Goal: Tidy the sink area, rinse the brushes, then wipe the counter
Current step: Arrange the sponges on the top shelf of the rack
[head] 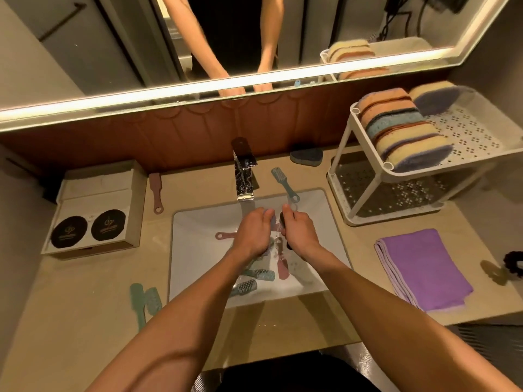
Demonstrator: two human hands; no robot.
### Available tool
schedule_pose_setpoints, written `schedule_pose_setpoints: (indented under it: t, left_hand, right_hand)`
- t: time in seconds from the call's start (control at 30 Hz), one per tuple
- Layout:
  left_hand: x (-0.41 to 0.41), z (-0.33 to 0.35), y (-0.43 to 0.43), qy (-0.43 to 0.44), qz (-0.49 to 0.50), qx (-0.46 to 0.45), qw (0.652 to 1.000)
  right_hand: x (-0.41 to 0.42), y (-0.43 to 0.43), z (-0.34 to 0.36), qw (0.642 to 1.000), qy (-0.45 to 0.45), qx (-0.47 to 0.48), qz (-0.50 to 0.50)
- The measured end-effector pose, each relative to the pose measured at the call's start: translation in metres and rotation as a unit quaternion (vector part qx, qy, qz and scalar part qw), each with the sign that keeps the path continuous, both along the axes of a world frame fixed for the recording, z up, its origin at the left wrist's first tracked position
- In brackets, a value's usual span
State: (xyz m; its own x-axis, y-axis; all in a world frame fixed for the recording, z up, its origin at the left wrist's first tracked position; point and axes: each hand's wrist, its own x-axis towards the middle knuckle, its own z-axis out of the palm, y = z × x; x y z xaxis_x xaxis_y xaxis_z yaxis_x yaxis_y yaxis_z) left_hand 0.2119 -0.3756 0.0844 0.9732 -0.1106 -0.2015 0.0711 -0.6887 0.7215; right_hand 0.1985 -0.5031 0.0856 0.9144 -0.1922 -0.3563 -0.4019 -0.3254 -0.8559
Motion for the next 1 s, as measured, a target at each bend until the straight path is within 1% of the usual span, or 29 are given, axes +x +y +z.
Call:
schedule_pose_setpoints:
  t: [0.13,0.2,0.3,0.37,0.47,0.57,0.67,0.77,0.87,1.0]
  left_hand:
    - [0.001,0.016,-0.012,-0.020,-0.012,-0.007,1.000]
    - [0.005,0.022,-0.016,-0.033,-0.015,-0.024,0.999]
    - [0.014,0.034,-0.018,-0.018,-0.030,-0.050,0.998]
    - [0.020,0.042,-0.018,-0.009,-0.038,-0.052,0.998]
    - [0.029,0.057,-0.024,0.000,-0.025,-0.076,0.997]
    - [0.035,0.080,-0.031,-0.022,-0.021,-0.077,0.997]
    - [0.044,0.105,-0.035,-0.039,-0.047,-0.050,0.997]
    - [0.051,0.129,-0.038,-0.047,-0.072,-0.020,0.996]
    - [0.057,0.148,-0.041,-0.071,-0.080,-0.014,0.994]
    - [0.065,0.167,-0.048,-0.141,-0.110,-0.018,0.984]
  right_hand:
    - [-0.001,-0.010,0.010,0.999,-0.050,0.015,-0.011]
    - [0.002,-0.016,0.016,0.996,-0.059,0.060,0.002]
    - [0.003,-0.032,0.028,0.992,-0.055,0.109,0.015]
    - [0.002,-0.043,0.038,0.991,-0.048,0.123,0.026]
    - [0.003,-0.057,0.051,0.990,-0.032,0.136,0.033]
    - [0.008,-0.069,0.066,0.991,-0.017,0.126,0.037]
    - [0.013,-0.079,0.088,0.994,-0.019,0.096,0.041]
    - [0.016,-0.086,0.111,0.995,-0.034,0.084,0.042]
    - [0.018,-0.091,0.133,0.994,-0.052,0.080,0.061]
    - [0.018,-0.099,0.164,0.990,-0.108,0.049,0.079]
